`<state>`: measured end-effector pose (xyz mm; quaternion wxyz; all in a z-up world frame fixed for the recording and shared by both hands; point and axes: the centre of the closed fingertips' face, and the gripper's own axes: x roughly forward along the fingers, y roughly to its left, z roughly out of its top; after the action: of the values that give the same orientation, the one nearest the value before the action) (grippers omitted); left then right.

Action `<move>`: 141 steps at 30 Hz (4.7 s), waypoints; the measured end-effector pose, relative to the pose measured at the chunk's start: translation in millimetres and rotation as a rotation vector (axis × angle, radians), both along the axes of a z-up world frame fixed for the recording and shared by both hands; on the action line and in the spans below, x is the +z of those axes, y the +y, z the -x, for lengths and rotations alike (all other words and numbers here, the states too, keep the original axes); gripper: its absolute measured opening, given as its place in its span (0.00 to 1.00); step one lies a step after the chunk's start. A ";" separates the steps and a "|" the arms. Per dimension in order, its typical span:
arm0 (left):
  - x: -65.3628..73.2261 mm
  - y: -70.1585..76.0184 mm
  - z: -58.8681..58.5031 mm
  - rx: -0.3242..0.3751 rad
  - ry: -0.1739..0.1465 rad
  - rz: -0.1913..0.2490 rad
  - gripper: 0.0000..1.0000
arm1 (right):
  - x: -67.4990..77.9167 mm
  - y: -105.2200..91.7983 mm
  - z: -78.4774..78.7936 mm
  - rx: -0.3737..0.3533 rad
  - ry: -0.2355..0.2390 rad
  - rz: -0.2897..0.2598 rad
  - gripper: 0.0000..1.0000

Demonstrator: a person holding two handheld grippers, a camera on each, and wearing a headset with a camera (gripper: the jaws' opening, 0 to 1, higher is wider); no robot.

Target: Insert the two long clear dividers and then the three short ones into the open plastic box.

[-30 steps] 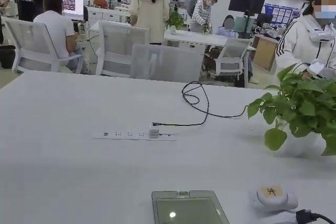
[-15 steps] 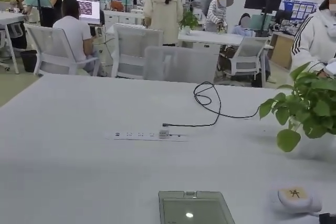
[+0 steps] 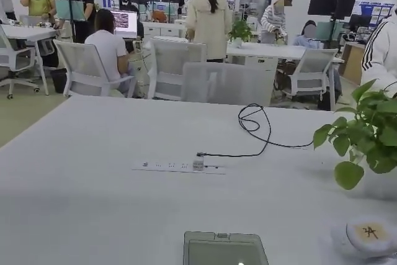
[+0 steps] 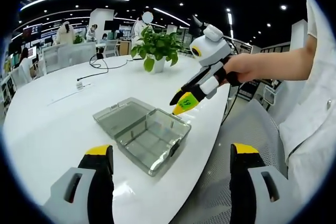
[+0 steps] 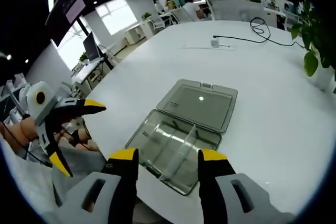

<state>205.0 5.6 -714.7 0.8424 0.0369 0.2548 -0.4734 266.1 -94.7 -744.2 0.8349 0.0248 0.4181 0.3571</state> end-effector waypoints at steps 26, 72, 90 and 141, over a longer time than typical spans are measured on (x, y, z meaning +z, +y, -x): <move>-52.2 65.5 -20.5 0.347 0.228 -0.166 0.83 | -3.9 -48.6 42.1 0.349 -0.199 -0.025 0.85; -135.3 84.9 -43.1 0.447 0.455 -0.615 0.38 | 6.1 -66.0 43.8 0.319 -0.302 -0.165 0.90; -134.8 86.8 -42.5 0.413 0.499 -0.650 0.31 | 7.0 -66.0 48.4 0.318 -0.305 -0.153 0.89; 2.1 0.5 -25.5 0.424 0.370 0.103 0.30 | 86.6 6.7 34.2 0.160 -0.295 -0.243 0.68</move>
<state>230.5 6.1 -712.6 0.8625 -0.1470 0.3820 -0.2977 231.9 -88.1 -657.6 0.8469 0.0395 0.2456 0.4699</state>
